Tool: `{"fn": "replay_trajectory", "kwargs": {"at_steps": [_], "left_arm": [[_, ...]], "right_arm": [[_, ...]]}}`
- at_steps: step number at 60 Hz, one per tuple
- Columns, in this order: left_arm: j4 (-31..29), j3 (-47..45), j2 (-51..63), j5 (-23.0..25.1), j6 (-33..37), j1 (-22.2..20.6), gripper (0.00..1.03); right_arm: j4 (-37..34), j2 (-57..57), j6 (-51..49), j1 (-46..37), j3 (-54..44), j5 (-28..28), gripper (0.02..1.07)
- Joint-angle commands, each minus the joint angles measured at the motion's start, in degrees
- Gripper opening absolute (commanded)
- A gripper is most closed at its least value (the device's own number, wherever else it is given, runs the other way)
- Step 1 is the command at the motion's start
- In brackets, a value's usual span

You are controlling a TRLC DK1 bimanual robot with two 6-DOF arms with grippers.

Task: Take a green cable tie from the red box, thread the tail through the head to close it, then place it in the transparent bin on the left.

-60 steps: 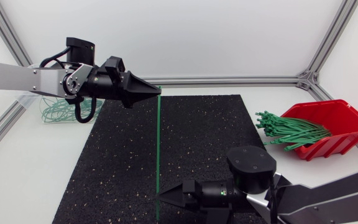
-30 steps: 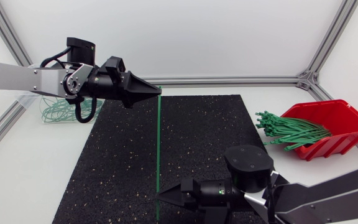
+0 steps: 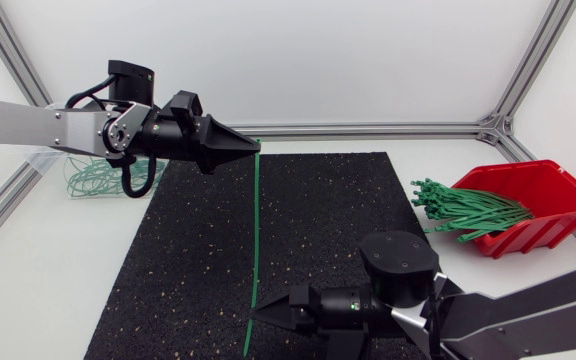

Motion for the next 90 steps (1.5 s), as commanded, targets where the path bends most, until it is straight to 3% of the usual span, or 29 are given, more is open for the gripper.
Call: {"fn": "replay_trajectory", "kwargs": {"at_steps": [1, 23, 41, 54, 57, 62, 73, 80, 90], "left_arm": [[-0.3, 1.13, 1.48, 1.05, -0.25, -0.42, 0.04], [-0.04, 0.51, 0.87, 1.05, 0.1, -0.6, 0.04], [0.05, -1.6, -2.56, 0.97, 0.36, 0.37, 0.04], [-0.3, -2.91, -5.02, 0.97, 0.36, 0.28, 0.04], [-0.39, -3.27, -5.81, 0.97, 0.36, 0.19, 0.04], [-0.39, -4.32, -7.84, 0.88, 0.36, 0.1, 0.04], [-0.04, -8.54, -13.55, 0.35, 0.36, 0.01, 0.04], [0.84, -12.32, -18.38, 0.0, 0.54, -0.16, 0.04], [3.3, -17.06, -22.78, -1.14, 0.54, -0.95, 0.04]], "right_arm": [[0.76, 0.83, -1.09, 0.31, 0.7, 0.32, 0.08], [-0.47, 0.91, 1.46, -2.24, 2.72, -1.35, 0.08], [-2.49, -6.21, 37.67, -4.61, 6.15, -2.93, 0.08], [-2.93, -10.69, 57.09, -4.79, 5.01, -1.88, 0.08], [-9.79, -13.85, 63.25, -4.18, 6.33, -1.79, 0.08], [-32.02, -19.3, 69.66, -2.51, 11.77, -1.35, 0.08], [-41.78, -22.2, 84.16, 0.75, 16.35, -0.47, 0.08], [-56.28, -21.94, 93.3, 1.1, 24.34, -5.57, 0.08], [-60.68, -23.52, 111.67, 1.01, 28.12, -5.04, 0.08]]}}
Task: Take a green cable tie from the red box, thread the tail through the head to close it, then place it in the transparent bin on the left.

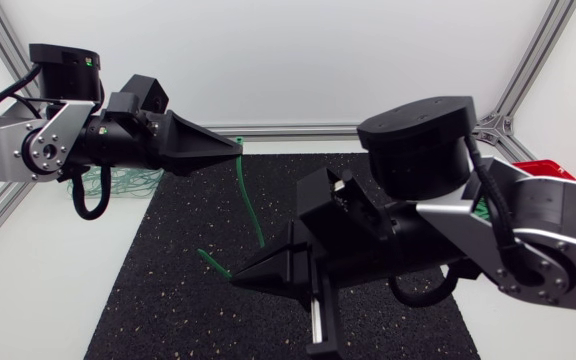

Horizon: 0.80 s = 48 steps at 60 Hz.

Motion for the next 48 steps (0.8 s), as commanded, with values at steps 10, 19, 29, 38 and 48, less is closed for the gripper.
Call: {"fn": "replay_trajectory", "kwargs": {"at_steps": [10, 19, 29, 38, 48], "left_arm": [[3.97, -7.14, -5.31, -2.11, 0.43, -1.09, 0.04], [6.52, -9.78, -8.03, -5.37, 0.43, -1.61, 0.04], [9.24, -10.92, -8.38, -7.65, -0.01, -2.05, 0.04], [10.83, -11.27, -8.56, -9.76, -0.27, -1.79, 0.04], [13.73, -11.53, -8.74, -11.78, -0.36, -2.49, 0.04]], "right_arm": [[-5.9, -1.23, 31.13, -1.27, 5.8, -6.34, 0.08], [-5.9, 0.0, 45.19, -1.89, 8.35, -12.05, 0.08], [-4.58, 1.06, 58.2, -4.08, 10.72, -17.24, 0.08], [-5.11, 0.79, 66.46, -5.49, 13.27, -19.79, 0.08], [-7.3, 1.94, 74.37, -9.0, 17.76, -24.45, 0.08]]}}
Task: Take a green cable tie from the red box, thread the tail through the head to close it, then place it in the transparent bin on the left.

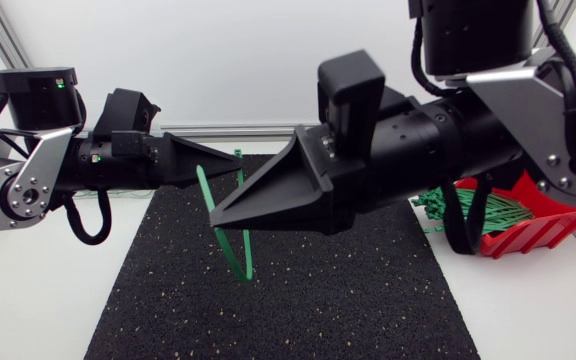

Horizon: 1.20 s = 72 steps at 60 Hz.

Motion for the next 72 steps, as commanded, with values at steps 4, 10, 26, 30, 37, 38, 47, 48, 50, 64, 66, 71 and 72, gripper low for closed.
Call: {"fn": "replay_trajectory", "kwargs": {"at_steps": [4, 10, 26, 30, 37, 38, 47, 48, 50, 64, 66, 71, 72], "left_arm": [[2.87, -1.46, -1.06, -1.14, -0.32, -0.9, 0.04], [5.07, -1.81, -1.24, -1.93, -0.32, -1.6, 0.04], [12.45, -4.53, -4.05, -6.42, 0.56, -3.97, 0.04], [13.5, -5.41, -4.05, -7.73, 1.35, -4.68, 0.04], [15.35, -8.05, -4.58, -10.46, 3.73, -5.47, 0.04], [15.79, -8.4, -4.67, -10.72, 3.73, -5.47, 0.04], [18.25, -10.51, -5.63, -13.18, 3.81, -5.91, 0.04], [18.34, -10.6, -5.63, -13.36, 3.9, -6.08, 0.04], [18.51, -10.78, -5.81, -13.89, 3.9, -6.35, 0.04], [18.51, -9.9, -5.28, -15.38, 3.2, -8.28, 0.04], [18.51, -9.81, -5.28, -15.73, 3.11, -8.54, 0.04], [18.6, -9.63, -5.28, -16.35, 3.11, -9.16, 0.04], [18.6, -9.63, -5.37, -16.52, 3.11, -9.25, 0.04]], "right_arm": [[-5.82, 2.49, 6.11, -2.5, 5.95, -3.19, 0.08], [-10.92, 4.77, 6.11, -3.64, 9.55, -4.68, 0.08], [-18.21, 6.27, 6.2, -5.66, 14.03, -4.77, 0.08], [-19.09, 6.36, 6.2, -6.27, 13.86, -4.86, 0.08], [-19.71, 5.83, 6.2, -7.68, 13.07, -4.86, 0.08], [-19.88, 5.74, 6.2, -7.94, 12.98, -4.86, 0.08], [-21.29, 5.74, 6.2, -10.05, 11.83, -4.94, 0.08], [-21.29, 5.74, 6.2, -10.23, 11.66, -4.94, 0.08], [-21.73, 5.83, 6.2, -10.67, 11.57, -4.94, 0.08], [-23.92, 7.32, 6.2, -11.64, 11.13, -5.03, 0.08], [-24.36, 7.5, 6.2, -12.08, 11.13, -5.03, 0.08], [-24.98, 8.29, 6.2, -12.6, 10.87, -5.03, 0.08], [-24.98, 8.47, 6.2, -12.6, 10.78, -5.03, 0.08]]}}
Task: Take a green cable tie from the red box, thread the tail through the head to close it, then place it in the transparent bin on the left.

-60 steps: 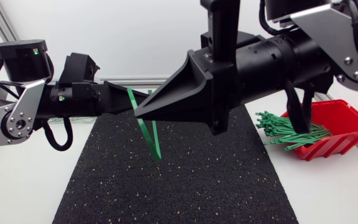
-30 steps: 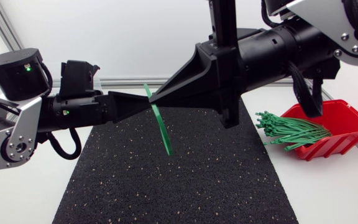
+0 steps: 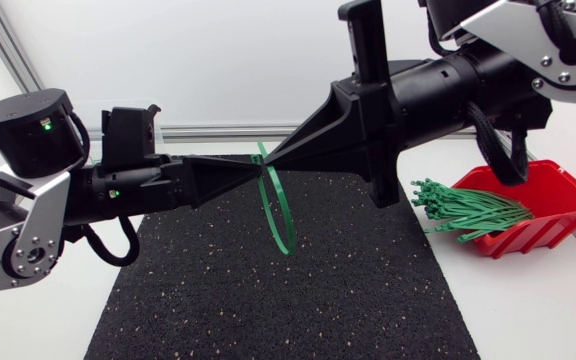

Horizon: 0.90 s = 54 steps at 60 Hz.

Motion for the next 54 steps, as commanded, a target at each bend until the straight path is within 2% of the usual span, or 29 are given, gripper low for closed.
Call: {"fn": "replay_trajectory", "kwargs": {"at_steps": [1, 54], "left_arm": [[0.94, -0.04, -0.39, -0.68, 0.05, -0.83, 0.04], [1.38, -0.56, -1.88, -2.87, -0.04, -2.59, 0.04]], "right_arm": [[-1.22, 1.63, 1.41, -0.63, -1.7, -0.35, 0.08], [0.36, 3.12, 1.24, -0.71, -3.19, -0.62, 0.08]]}}
